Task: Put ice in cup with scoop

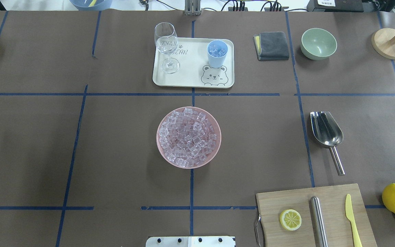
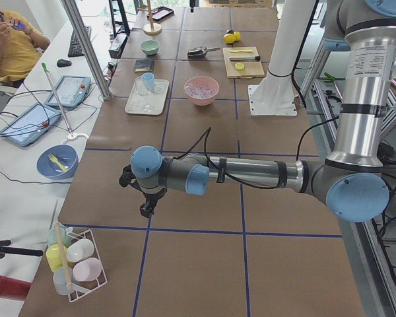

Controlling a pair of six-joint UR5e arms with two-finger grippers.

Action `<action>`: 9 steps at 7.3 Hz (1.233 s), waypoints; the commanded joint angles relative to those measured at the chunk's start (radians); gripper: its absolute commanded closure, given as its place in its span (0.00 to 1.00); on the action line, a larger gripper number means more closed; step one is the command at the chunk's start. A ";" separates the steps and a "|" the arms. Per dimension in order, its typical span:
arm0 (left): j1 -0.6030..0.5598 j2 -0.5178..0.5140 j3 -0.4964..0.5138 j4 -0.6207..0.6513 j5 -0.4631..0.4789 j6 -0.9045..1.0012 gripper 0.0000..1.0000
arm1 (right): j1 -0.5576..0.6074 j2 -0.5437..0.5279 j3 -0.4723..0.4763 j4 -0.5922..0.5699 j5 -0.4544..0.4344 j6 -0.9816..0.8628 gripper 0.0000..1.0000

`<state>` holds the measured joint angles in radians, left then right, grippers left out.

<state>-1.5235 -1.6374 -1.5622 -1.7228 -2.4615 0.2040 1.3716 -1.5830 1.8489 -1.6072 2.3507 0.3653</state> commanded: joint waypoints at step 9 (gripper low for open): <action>-0.046 -0.001 -0.056 0.147 0.069 -0.066 0.00 | 0.121 0.028 -0.088 -0.154 0.029 -0.313 0.00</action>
<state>-1.5701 -1.6379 -1.5972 -1.6050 -2.3911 0.1396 1.4919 -1.5524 1.7618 -1.7619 2.3830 0.0525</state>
